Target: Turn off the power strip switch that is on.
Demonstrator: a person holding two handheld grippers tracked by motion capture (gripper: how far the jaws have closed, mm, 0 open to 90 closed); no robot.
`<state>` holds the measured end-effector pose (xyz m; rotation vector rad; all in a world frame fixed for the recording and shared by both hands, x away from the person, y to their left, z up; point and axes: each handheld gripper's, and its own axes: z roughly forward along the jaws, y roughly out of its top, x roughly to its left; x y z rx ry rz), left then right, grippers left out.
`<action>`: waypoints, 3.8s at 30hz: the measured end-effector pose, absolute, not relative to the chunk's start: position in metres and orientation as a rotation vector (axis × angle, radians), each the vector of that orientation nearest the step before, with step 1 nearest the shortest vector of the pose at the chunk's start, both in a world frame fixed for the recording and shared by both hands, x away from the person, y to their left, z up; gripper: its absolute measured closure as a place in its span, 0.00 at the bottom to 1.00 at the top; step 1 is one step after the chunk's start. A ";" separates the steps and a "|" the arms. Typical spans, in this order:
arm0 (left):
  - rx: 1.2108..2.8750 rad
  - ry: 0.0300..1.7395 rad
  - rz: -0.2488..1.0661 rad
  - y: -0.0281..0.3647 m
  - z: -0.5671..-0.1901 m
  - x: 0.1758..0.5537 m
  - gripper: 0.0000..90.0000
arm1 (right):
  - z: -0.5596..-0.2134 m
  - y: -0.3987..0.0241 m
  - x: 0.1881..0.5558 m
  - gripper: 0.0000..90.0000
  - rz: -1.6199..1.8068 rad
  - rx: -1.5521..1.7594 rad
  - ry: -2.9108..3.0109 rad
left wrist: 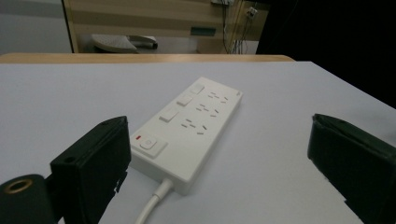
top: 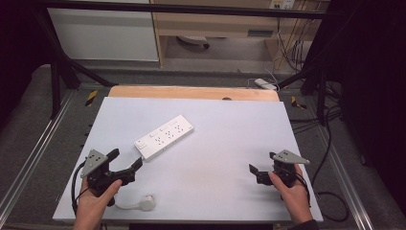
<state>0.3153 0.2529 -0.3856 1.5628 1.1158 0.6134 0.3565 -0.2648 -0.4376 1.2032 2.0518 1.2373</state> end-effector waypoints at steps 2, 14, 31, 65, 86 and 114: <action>1.551 1.121 0.607 0.251 -0.382 0.318 0.07 | -0.437 -0.264 0.356 0.04 1.242 1.205 2.051; 1.560 1.063 0.590 0.231 -0.358 0.338 0.07 | -0.436 -0.265 0.356 0.04 1.249 1.206 2.049; 1.626 1.048 0.584 0.205 -0.340 0.375 0.07 | -0.437 -0.263 0.355 0.04 1.251 1.198 2.062; 1.643 1.122 0.669 0.177 -0.334 0.457 0.36 | -0.435 -0.261 0.355 0.04 1.257 1.179 2.088; 1.625 1.171 0.692 0.170 -0.356 0.494 0.62 | -0.434 -0.261 0.355 0.04 1.253 1.173 2.088; 1.704 1.167 0.663 0.154 -0.383 0.513 0.96 | -0.434 -0.261 0.355 0.04 1.252 1.167 2.087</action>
